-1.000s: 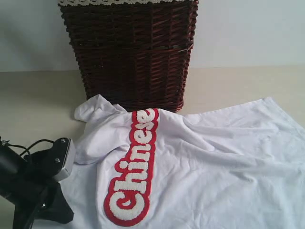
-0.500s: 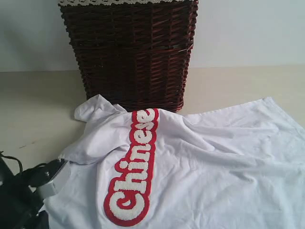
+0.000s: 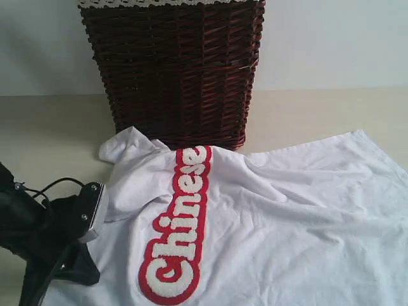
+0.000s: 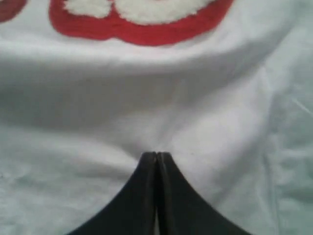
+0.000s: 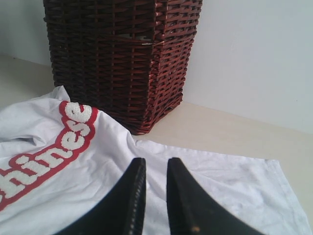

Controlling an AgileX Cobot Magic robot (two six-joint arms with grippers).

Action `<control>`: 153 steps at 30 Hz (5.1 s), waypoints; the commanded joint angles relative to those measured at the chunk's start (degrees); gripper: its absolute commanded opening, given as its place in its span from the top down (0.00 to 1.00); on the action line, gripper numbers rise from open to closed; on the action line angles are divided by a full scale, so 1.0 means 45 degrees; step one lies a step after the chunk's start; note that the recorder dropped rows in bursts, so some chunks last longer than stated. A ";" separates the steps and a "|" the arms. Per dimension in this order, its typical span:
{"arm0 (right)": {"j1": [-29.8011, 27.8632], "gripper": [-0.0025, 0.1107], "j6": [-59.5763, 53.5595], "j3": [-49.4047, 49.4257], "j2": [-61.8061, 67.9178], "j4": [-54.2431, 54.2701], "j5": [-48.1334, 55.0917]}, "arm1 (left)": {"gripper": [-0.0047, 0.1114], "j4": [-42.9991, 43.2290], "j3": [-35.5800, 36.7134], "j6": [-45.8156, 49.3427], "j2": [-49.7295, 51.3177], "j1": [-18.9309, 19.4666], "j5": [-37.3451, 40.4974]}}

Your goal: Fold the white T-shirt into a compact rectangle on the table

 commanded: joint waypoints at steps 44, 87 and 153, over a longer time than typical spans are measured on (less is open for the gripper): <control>0.0019 0.83 -0.0016 0.0060 -0.0084 -0.0052 -0.0056 | 0.96 0.5420 0.1686 -0.3707 0.0386 -0.0076 0.1202; 0.0019 0.83 -0.0016 0.0060 -0.0084 -0.0052 0.0088 | 0.96 -0.4011 -0.6907 -0.3629 0.4903 0.0202 -0.6933; 0.0019 0.83 -0.0016 0.0060 -0.0084 -0.0052 0.0088 | 0.96 -0.6316 -0.7636 0.0349 0.2523 0.1626 0.3352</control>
